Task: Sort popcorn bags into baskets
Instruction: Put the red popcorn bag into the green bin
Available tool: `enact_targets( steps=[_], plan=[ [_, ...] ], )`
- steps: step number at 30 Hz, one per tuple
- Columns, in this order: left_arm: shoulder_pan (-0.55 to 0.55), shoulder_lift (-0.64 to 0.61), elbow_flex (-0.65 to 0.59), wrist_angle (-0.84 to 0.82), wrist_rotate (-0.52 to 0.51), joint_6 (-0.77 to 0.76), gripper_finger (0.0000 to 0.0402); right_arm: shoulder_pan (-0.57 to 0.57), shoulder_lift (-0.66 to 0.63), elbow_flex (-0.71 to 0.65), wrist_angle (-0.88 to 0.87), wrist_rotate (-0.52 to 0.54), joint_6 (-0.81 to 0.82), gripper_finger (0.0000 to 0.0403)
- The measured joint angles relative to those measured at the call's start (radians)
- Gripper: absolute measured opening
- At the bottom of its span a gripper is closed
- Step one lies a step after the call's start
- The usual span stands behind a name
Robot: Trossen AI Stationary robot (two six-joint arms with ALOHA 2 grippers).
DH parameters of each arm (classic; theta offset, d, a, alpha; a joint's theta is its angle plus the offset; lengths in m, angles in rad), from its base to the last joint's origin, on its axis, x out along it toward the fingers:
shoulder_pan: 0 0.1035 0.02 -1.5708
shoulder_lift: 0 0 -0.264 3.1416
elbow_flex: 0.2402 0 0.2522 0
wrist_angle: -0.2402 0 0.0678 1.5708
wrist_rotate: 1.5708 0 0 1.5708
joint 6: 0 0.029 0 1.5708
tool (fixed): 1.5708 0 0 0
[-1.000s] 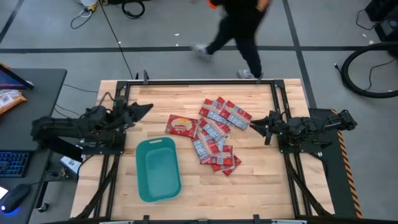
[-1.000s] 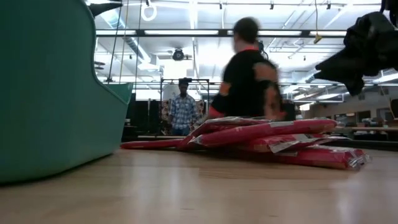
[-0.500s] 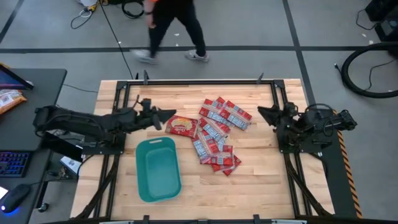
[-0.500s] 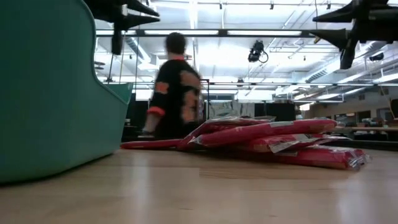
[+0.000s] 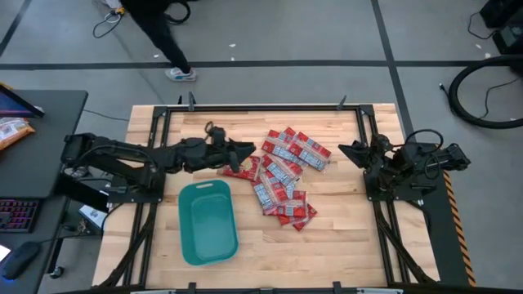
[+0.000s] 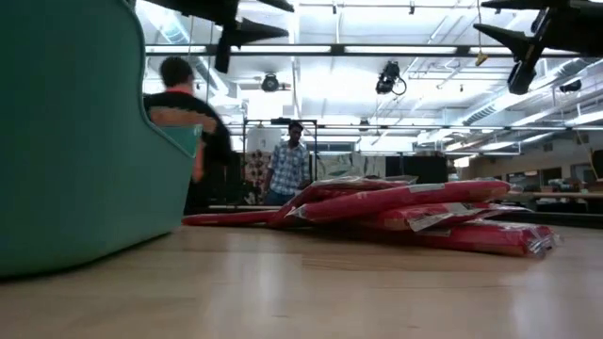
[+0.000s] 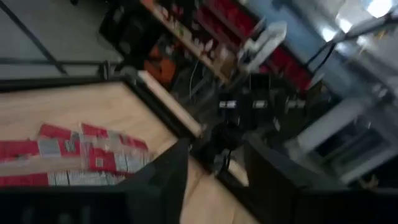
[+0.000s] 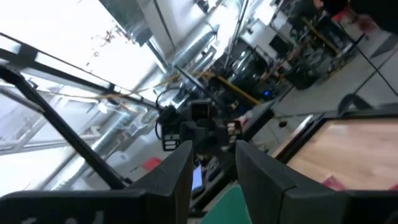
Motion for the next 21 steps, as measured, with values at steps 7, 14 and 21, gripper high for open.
enact_targets(
  steps=[7, 14, 21],
  plan=[
    [-0.001, 0.086, 0.164, -0.309, 0.089, -0.005, 0.0199, 0.000, 0.098, 0.000, -0.001, -0.043, 0.035, 0.0128],
    [0.001, 0.123, 0.234, -0.408, 0.088, -0.005, 0.0193, 0.001, 0.162, 0.000, 0.050, -0.045, 0.041, 0.0128],
    [0.009, 0.127, 0.234, -0.428, 0.124, -0.073, 0.0189, 0.001, 0.181, 0.007, 0.050, -0.045, 0.040, 0.0128]
  ],
)
